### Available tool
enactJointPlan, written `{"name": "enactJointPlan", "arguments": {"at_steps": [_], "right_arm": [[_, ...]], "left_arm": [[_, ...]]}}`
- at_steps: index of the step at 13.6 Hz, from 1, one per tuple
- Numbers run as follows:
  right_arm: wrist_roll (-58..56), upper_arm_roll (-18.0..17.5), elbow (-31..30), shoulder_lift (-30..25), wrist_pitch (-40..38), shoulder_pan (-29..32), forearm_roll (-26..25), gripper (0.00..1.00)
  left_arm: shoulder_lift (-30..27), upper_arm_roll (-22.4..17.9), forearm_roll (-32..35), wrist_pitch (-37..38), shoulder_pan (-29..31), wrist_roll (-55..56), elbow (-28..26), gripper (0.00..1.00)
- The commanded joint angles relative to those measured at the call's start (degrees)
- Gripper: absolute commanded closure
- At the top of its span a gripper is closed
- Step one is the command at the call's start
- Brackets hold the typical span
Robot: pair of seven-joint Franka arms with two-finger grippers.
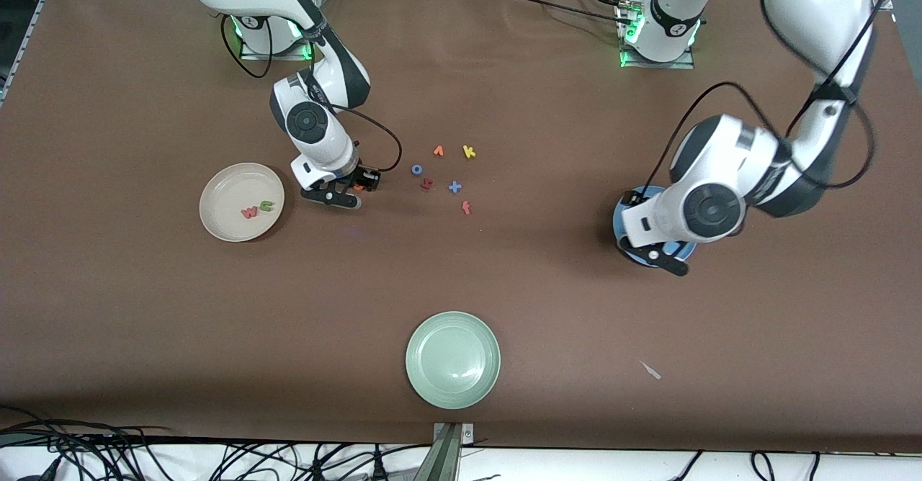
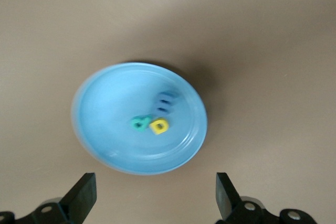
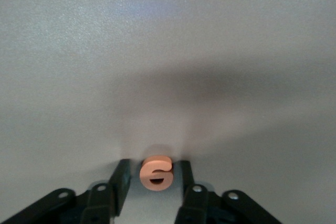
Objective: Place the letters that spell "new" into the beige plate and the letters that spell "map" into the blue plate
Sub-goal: 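Return the left arm to rest while the right gripper carries the 6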
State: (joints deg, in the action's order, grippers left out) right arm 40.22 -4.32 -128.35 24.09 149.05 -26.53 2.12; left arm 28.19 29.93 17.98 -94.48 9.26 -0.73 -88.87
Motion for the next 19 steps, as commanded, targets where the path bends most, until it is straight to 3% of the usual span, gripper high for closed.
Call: {"name": "enactJointPlan", "arguments": {"at_steps": [1,5,6,7,9,12,13,16,19], "right_arm": [[-1.19,0.01,-1.55,-0.53,0.89,-0.28,0.69,0.64],[-1.02,0.01,-1.29,-0.62,0.72,-0.28,0.69,0.87],[-1.54,0.01,-1.03,-1.4,0.55,-0.28,0.69,0.91],[-1.8,0.19,-0.68,-2.46,-1.37,-0.28,0.69,0.92],[-5.65,2.02,2.13,-4.13,-9.61,-0.1,0.69,0.93],[-16.27,7.2,2.93,-7.64,-16.22,-0.1,0.69,0.94],[-20.4,8.87,2.84,-8.35,-18.24,-0.1,0.69,0.94],[-31.83,14.06,2.84,-9.14,-21.07,-0.1,0.69,0.94],[-39.93,18.72,2.49,-8.45,-21.6,-0.01,0.52,0.94]], "left_arm": [[-0.94,0.04,-0.66,7.19,-0.38,-0.07,10.97,0.0],[-2.51,-0.31,-4.15,8.61,3.47,0.2,17.94,0.0],[-4.96,-2.48,-8.18,8.53,3.65,1.33,17.51,0.0],[-7.94,-7.2,-11.96,8.53,2.61,3.34,16.72,0.0],[-12.09,-13.2,-18.56,9.58,1.11,5.47,15.31,0.0],[-17.71,-24.8,-19.21,8.79,-8.71,5.56,8.39,0.0],[-19.9,-26.4,-19.29,7.23,-9.69,5.47,6.01,0.0],[-28.16,-26.85,-18.95,-4.0,-9.7,4.43,-4.18,0.0],[-29.15,-28.17,-19.21,-4.75,-9.44,3.8,-5.95,0.0]]}}
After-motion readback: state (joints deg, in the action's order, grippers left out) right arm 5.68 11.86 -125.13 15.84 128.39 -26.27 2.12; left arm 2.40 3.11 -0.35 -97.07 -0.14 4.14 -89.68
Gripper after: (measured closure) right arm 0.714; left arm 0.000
